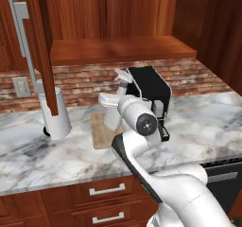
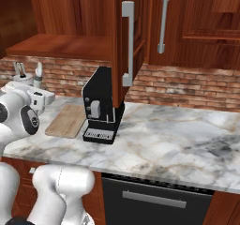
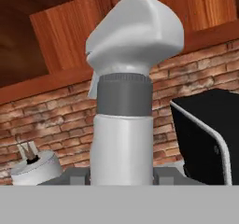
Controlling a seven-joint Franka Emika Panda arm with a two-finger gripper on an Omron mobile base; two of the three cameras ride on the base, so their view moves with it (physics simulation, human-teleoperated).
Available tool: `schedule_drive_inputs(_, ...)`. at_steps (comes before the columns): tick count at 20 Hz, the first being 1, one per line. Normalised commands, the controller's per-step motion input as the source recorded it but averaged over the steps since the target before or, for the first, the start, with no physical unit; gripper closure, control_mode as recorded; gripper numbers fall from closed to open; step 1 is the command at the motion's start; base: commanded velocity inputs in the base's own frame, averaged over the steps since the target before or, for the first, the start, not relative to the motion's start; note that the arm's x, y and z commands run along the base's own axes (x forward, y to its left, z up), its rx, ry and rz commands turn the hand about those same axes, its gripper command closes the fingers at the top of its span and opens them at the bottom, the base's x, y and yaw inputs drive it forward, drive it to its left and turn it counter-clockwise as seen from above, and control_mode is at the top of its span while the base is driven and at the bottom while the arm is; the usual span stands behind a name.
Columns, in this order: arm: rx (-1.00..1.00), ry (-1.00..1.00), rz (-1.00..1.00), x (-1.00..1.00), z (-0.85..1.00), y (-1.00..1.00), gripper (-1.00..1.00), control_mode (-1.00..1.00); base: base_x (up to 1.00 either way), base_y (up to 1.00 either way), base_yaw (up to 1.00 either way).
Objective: Grab the spray bottle from the cabinet, then place it next to the cutting board for sanitizing. Then grab the dish brush from the countertop next to the sink and place it next to the cutting board.
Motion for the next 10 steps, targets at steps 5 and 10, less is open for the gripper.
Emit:
schedule_drive_inputs(5,-0.22,0.12,0.19,0.92,-0.58,0.40,1.00,-1.00,0.00,0.00,0.00)
schedule_drive_inputs(10,-0.15,0.02,0.09,0.86,-0.39,0.52,1.00,-1.00,0.00,0.00,0.00)
